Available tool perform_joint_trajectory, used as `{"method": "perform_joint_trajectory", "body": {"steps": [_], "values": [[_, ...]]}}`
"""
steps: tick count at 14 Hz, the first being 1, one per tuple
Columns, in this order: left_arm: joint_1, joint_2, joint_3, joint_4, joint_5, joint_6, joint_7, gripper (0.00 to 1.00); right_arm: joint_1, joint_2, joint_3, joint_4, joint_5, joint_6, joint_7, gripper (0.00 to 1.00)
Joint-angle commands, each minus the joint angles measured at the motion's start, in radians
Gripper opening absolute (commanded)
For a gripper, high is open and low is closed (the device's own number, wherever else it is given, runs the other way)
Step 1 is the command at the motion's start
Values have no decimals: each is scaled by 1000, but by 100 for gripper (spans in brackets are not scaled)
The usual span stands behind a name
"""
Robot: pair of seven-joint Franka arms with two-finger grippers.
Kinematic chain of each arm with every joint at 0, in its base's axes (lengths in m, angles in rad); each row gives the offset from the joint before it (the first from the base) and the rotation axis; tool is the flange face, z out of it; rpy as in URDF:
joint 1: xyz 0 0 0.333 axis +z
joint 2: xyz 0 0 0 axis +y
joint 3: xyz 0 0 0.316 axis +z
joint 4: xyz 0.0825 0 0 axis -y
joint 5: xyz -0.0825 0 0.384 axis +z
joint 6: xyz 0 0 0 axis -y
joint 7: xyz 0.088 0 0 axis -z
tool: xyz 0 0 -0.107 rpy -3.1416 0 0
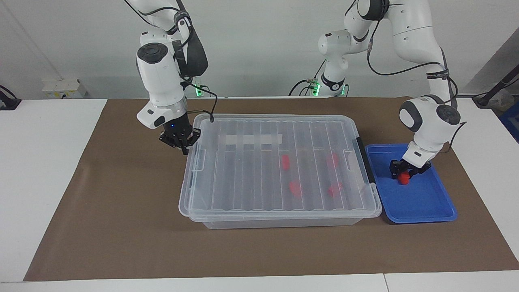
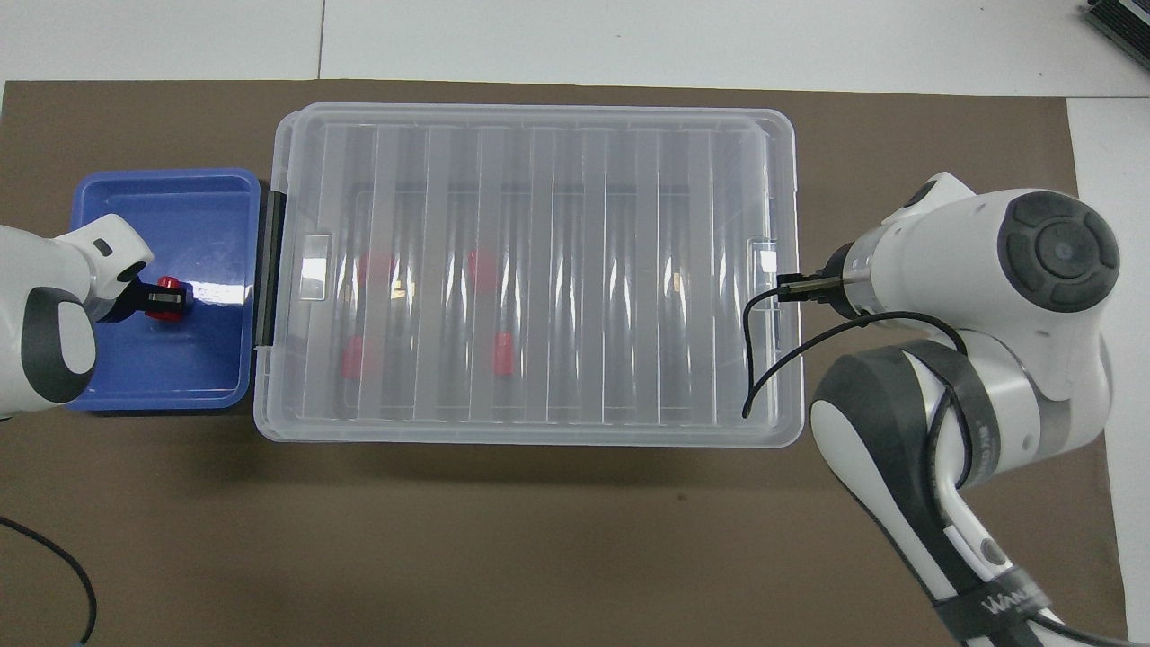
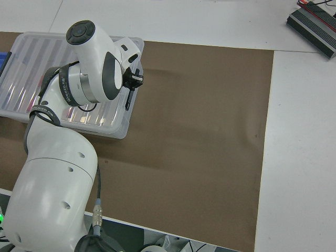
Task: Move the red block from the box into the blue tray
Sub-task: 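Slide the lid shut with the right gripper while the left gripper lowers the block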
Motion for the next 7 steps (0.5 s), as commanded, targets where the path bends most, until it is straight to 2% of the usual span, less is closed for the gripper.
{"method": "perform_joint_trajectory", "body": {"steps": [1, 4, 7], "values": [[-15, -5, 9, -25, -14, 33, -1, 100, 1, -1, 4, 3, 13, 20, 19, 0], [-14, -21, 9, 4, -14, -27, -2, 100, -11, -10, 2, 8, 16, 2, 19, 0], [-17, -73, -1, 169, -14, -311, -10, 100, -35, -42, -1, 6, 16, -58, 49, 0]]}}
